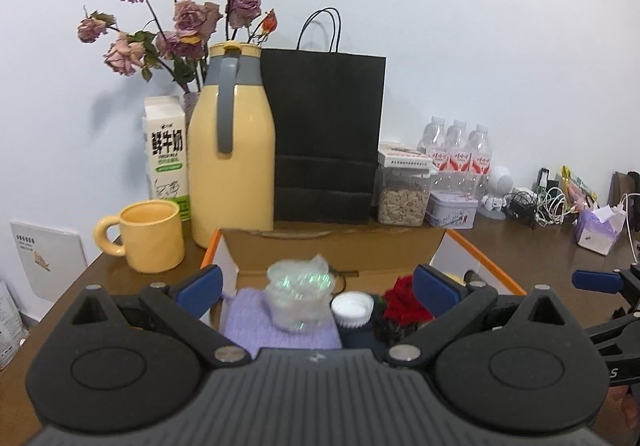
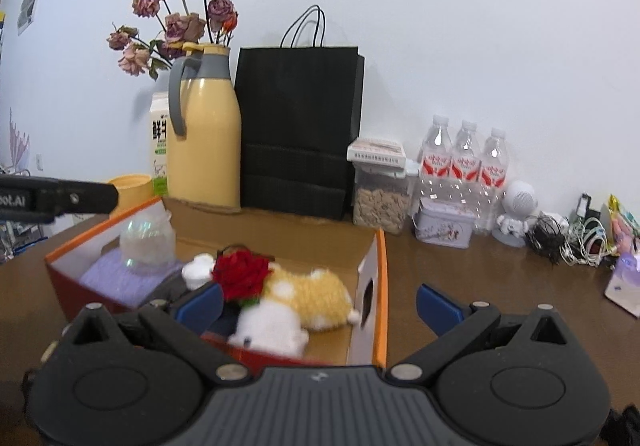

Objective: Organize objects
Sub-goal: 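Withdraw both tools from the box toward the remaining table items, then grasp the second white bottle cap with the right tool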

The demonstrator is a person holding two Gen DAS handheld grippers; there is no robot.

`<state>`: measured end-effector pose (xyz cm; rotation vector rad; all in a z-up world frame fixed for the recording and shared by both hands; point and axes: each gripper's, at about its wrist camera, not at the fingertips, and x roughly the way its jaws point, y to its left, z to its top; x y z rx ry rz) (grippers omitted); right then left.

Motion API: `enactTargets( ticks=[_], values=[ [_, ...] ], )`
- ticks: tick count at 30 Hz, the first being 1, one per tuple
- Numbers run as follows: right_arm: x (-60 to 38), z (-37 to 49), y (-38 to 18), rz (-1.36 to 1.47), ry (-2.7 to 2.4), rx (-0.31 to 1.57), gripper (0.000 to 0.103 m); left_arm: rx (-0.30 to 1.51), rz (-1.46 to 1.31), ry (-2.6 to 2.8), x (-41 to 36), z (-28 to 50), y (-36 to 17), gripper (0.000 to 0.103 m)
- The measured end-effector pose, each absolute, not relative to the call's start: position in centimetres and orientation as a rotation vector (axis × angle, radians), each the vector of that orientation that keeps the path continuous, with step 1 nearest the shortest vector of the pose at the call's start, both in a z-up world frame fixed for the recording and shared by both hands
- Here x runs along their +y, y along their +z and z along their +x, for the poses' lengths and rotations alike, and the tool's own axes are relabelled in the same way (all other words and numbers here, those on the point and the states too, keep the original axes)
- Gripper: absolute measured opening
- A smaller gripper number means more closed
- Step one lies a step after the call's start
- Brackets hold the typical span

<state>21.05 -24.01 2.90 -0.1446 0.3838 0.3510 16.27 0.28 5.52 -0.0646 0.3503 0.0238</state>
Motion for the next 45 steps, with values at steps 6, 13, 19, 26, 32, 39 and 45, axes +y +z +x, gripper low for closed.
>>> enactTargets(
  ticks=[6,13,19,26,32,39,45],
  values=[
    [-25.0,18.9,1.3,-0.147,0.333,0.429,0.103,0.392,-0.062,0.041,1.0,14.1,4.1,0.103],
    [-26.8,16.5,-0.7,-0.144,0.296,0.492,0.103,0.452,-0.05,0.065,1.9,11.3,2.2,0.103],
    [-28.3,15.4,-2.3,-0.134,0.274,0.549,0.103,0.497,-0.069,0.088,2.9,9.3,0.7,0.103],
    [-27.8,16.9,-3.2,-0.143,0.304,0.604,0.095,0.508,-0.077,0.113,3.2,8.3,0.2,0.103],
    [-26.5,20.3,-3.8,-0.132,0.324,0.666,0.076,0.502,-0.097,0.14,3.7,7.3,0.2,0.103],
    [-25.9,21.7,-4.0,-0.11,0.355,0.659,0.033,0.498,-0.101,0.157,4.0,6.9,0.3,0.103],
    [-25.7,20.5,-3.9,-0.139,0.367,0.617,0.027,0.504,-0.101,0.154,3.8,7.1,0.0,0.103]
  ],
)
